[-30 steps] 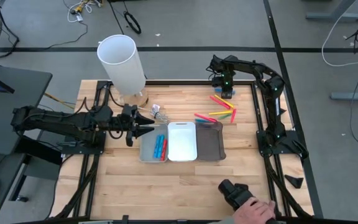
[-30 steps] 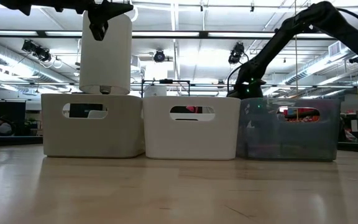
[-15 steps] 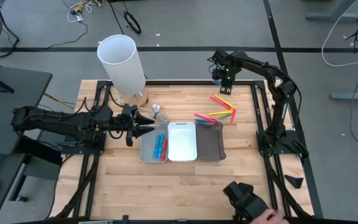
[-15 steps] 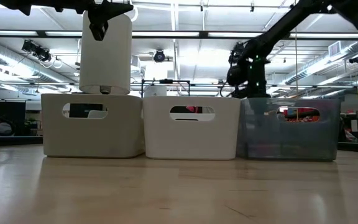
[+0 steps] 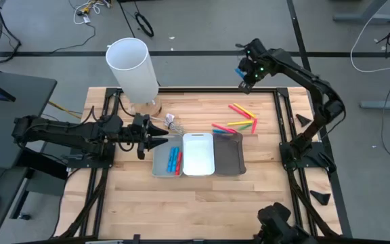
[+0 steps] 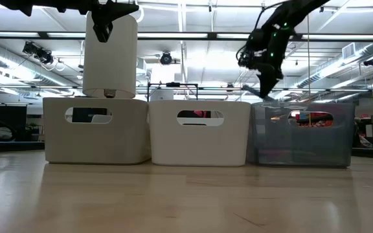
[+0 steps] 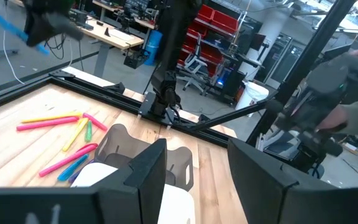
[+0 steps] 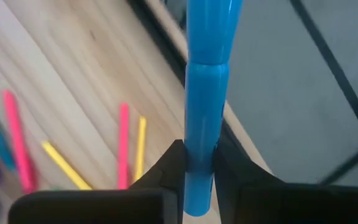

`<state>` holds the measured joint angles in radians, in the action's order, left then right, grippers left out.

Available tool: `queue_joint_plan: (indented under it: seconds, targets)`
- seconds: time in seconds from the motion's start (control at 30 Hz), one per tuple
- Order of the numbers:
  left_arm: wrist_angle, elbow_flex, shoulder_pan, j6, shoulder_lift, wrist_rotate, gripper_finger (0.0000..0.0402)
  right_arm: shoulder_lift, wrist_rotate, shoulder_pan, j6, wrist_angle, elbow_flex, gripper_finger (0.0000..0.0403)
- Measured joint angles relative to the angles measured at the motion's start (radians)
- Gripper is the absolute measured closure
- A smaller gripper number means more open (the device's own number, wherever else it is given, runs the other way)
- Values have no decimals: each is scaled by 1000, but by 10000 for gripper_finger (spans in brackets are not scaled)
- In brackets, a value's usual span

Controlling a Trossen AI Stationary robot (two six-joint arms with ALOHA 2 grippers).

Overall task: Pick & Place Markers
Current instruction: Put the blue marker into the gray bin

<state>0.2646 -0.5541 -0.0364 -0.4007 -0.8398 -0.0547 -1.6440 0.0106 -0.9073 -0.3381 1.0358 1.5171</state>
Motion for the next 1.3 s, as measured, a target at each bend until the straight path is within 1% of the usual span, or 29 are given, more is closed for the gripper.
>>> queue_joint_plan:
  seconds: [0.13, 0.23, 0.37, 0.47, 0.57, 0.73, 1.0, 1.3]
  targets:
    - [0, 0, 0, 0, 0, 0, 225, 57, 35, 13, 73, -43, 0, 355]
    - [0, 0, 0, 0, 0, 0, 225, 88, 36, 31, 113, -76, 0, 355]
    - [0, 0, 0, 0, 0, 0, 225, 101, 39, 51, 129, -130, 0, 355]
    - [0, 0, 0, 0, 0, 0, 225, 98, 88, 72, 132, -197, 0, 355]
    - [0, 0, 0, 0, 0, 0, 225, 85, 134, 122, 158, -288, 0, 355]
    - [0, 0, 0, 0, 0, 0, 225, 60, 174, 217, 177, -416, -2, 355]
    - [0, 0, 0, -1, 0, 0, 225, 30, 193, 356, 210, -486, -2, 355]
    - [0, 0, 0, 0, 0, 0, 225, 30, 192, 523, 256, -568, -2, 355]
